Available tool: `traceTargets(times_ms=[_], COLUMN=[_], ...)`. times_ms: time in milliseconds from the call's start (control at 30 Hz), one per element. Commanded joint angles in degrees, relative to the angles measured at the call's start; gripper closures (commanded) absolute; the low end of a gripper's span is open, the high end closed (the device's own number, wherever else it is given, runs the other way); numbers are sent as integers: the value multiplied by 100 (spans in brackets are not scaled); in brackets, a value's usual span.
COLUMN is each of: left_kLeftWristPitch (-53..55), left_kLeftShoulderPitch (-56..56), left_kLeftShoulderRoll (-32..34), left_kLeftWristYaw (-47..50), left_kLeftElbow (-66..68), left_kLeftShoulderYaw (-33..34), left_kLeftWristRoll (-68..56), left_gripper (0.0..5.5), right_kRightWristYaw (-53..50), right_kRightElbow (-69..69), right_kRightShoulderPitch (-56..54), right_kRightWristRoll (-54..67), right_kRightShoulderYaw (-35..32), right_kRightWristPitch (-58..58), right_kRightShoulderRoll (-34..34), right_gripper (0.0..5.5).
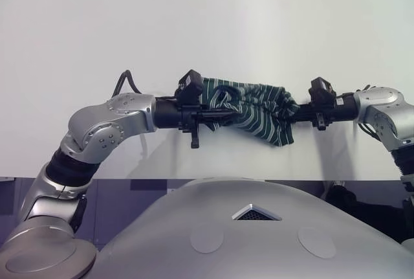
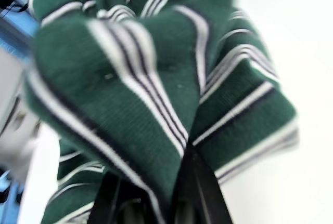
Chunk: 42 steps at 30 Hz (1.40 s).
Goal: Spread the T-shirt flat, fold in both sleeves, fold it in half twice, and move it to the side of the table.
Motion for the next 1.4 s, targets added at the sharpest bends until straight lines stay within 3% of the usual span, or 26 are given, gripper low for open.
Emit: traceTargets(times_ms=[33, 267, 567, 600, 633, 867, 967, 1167, 1300, 1400], left_kLeftWristPitch=[256, 482, 565, 595, 635, 766, 892, 864, -443, -1765], left_kLeftShoulderPitch=[132, -110, -336, -316, -296, -352, -423, -466, -1141, -1859], left_kLeftShoulderRoll=[-16, -305, -409, -353, -317, -328, -383, -643, -1403, -1892], left_kLeftWristYaw=[260, 515, 329, 298, 290, 424, 730, 1143, 1635, 1462], left_kLeftElbow=[36, 183, 341, 336, 325, 345, 316, 10, -209, 540], left_kLeftShoulderYaw=[109, 227, 342, 281, 244, 318, 522, 731, 547, -438], left_kLeftWristRoll=[371, 981, 1546, 1673, 1765, 2273, 2489, 2804, 3669, 4769], left_gripper=[548, 548, 548, 548, 511, 399, 351, 243, 174, 171], right_kRightWristYaw=[-443, -710, -1341, -1487, -1540, -1902, -2816, -3488, -4099, -5659], right_kRightElbow=[130, 90, 9, 63, 77, 196, 193, -556, -221, 605], right_kRightShoulderPitch=[56, -361, -976, -1011, -1016, -1005, -1139, -732, -754, -1109], right_kRightWristRoll=[-81, -46, -730, -886, -975, -1390, -1818, -1922, -2472, -3338], right_kRightShoulderYaw=[-387, -877, -708, -635, -581, -628, -938, -1313, -1369, -1628], right_kRightWristPitch=[385, 916, 1151, 1204, 1262, 1125, 603, 549, 36, -953], right_kRightShoulderRoll=[223, 639, 987, 1037, 1062, 1208, 1439, 1659, 1750, 1941], right_gripper=[534, 534, 534, 495, 474, 349, 300, 289, 230, 168])
